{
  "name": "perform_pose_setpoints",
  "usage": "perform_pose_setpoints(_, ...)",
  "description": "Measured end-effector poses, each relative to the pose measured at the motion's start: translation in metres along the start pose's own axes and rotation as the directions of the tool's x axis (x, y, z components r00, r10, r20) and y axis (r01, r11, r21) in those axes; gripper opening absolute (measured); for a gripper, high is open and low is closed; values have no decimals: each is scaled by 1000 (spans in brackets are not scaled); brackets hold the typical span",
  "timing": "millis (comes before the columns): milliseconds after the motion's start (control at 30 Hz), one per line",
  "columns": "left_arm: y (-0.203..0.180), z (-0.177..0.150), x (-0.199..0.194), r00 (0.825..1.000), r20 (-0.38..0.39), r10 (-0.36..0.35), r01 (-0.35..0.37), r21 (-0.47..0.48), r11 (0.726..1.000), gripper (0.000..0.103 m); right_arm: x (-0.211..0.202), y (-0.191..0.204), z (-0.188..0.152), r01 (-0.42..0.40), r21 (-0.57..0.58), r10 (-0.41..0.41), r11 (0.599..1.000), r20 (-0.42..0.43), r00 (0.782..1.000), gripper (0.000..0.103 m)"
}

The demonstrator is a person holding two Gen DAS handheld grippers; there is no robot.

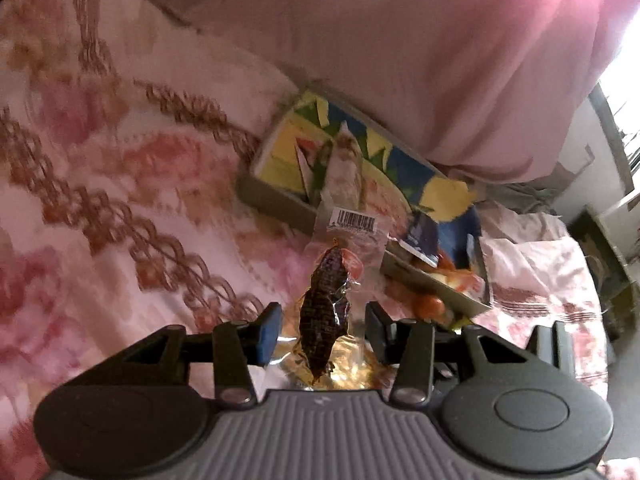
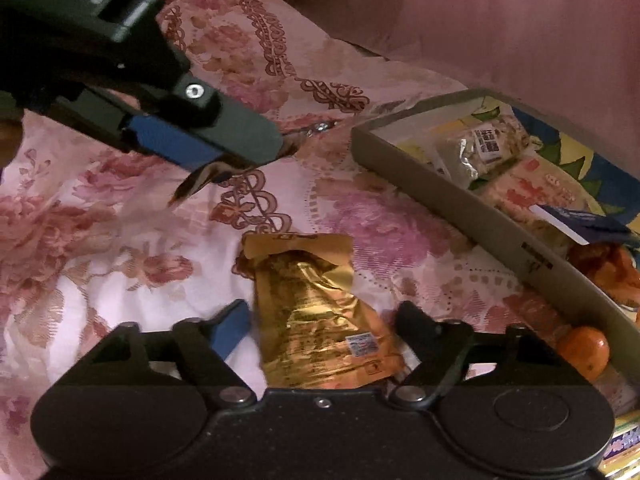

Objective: Organize snacks
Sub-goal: 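Grasp the dark jerky pack with the left tool while the right tool grasps the gold foil pouch, then carry the jerky pack and gold foil pouch over the tray with both tools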

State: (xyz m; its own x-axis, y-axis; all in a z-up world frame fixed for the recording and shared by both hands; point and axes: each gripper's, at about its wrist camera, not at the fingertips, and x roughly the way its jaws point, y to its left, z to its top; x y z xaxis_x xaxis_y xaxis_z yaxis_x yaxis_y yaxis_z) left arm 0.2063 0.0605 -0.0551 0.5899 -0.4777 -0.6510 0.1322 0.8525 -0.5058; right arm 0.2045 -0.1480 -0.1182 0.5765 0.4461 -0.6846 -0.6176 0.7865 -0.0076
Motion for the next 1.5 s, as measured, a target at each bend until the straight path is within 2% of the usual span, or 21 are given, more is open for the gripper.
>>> perform_pose_setpoints(67, 0, 1, 0, 1000, 10, -1, 1, -1, 1000, 50, -2, 4, 1, -2, -6, 2, 1000, -4, 1000, 68)
perform_pose_setpoints(167, 1, 1, -1, 1000, 12, -7, 7, -8, 1000, 50, -4, 8, 2, 10, -7, -10, 1000, -19, 1000, 65)
perform_pose_setpoints(333, -1, -1, 1, 1000, 21, 20, -21, 17, 1000, 50, -10, 19, 6, 77, -31, -78, 997, -61, 995, 56)
perform_pose_setpoints(467, -3, -2, 1, 999, 38, 32, -33, 32, 999, 50, -20, 27, 1, 133, -78, -138, 988, -63, 988, 53)
perform_pose_setpoints(800, -6, -1, -7, 995, 93, 24, -27, 40, 999, 50, -45, 26, -7, 237, -79, -240, 968, -24, 971, 50)
perform_pose_setpoints(900, -7, -2, -10, 994, 106, 30, -34, 35, 999, 50, -53, 33, -5, 315, -142, -312, 938, 43, 949, 50)
perform_pose_setpoints(1000, -8, -2, -14, 991, 128, 42, -47, 32, 998, 50, -61, 33, 1, 361, -139, -350, 922, 97, 932, 50)
perform_pose_setpoints(1267, -30, 22, -13, 965, 241, 102, -127, 90, 988, 50, -86, -4, 27, 439, 28, -433, 898, 227, 872, 50)
perform_pose_setpoints(1400, -46, 44, 7, 961, 270, 68, -94, 85, 992, 50, -91, -34, 35, 467, 122, -483, 876, 238, 843, 51)
perform_pose_setpoints(1500, -61, 59, 30, 962, 272, 17, -44, 94, 995, 50, -92, -58, 35, 495, 184, -526, 849, 218, 822, 51)
